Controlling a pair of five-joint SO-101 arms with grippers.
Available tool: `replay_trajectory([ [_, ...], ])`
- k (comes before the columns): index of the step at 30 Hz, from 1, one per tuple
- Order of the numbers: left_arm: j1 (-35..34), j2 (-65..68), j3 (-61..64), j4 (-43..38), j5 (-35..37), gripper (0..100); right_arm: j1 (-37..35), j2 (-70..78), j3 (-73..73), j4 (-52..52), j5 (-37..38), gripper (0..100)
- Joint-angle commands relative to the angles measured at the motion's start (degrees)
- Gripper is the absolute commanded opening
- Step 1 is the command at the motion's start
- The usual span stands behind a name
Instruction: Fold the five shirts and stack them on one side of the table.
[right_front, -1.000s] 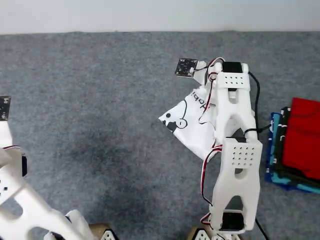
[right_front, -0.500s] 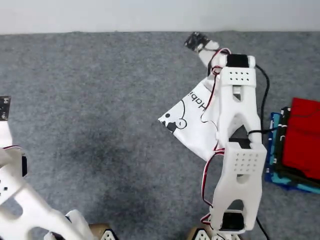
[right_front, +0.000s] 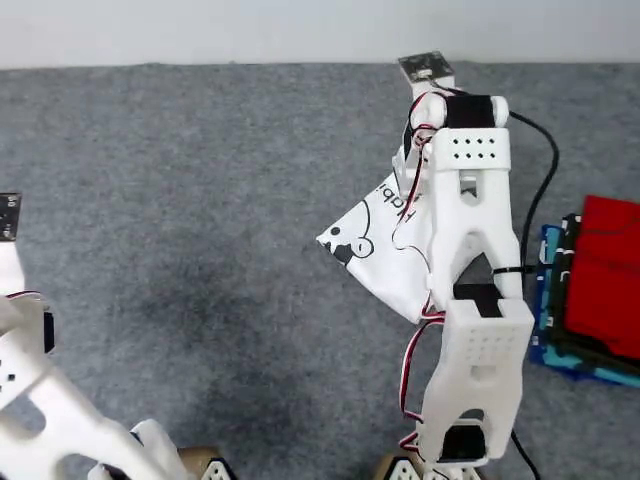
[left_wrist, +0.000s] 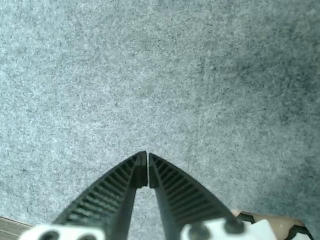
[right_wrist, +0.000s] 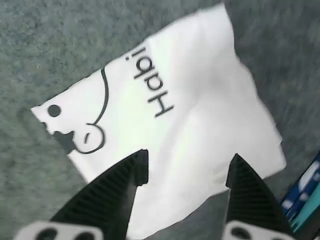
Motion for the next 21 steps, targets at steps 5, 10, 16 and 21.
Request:
replay_trajectory([
  [5,0.0,-1.05,-0.22,-0.88,-0.53,1,-1.45,-4.79,-0.62,2.86,-22.86,27.0],
  [10,0.0,-1.23,-0.22,-0.53,-0.53,1,-1.36,-1.71,-0.35,2.77,-33.23,46.1],
  [16,-0.26,-1.32,-0.22,-0.44,-0.53,1,-0.75,5.76,-0.62,1.19,-40.62,53.0],
  [21,-0.26,-1.32,-0.22,-0.44,-0.53,1,-0.66,12.18,-0.62,-0.57,-43.6,53.0],
])
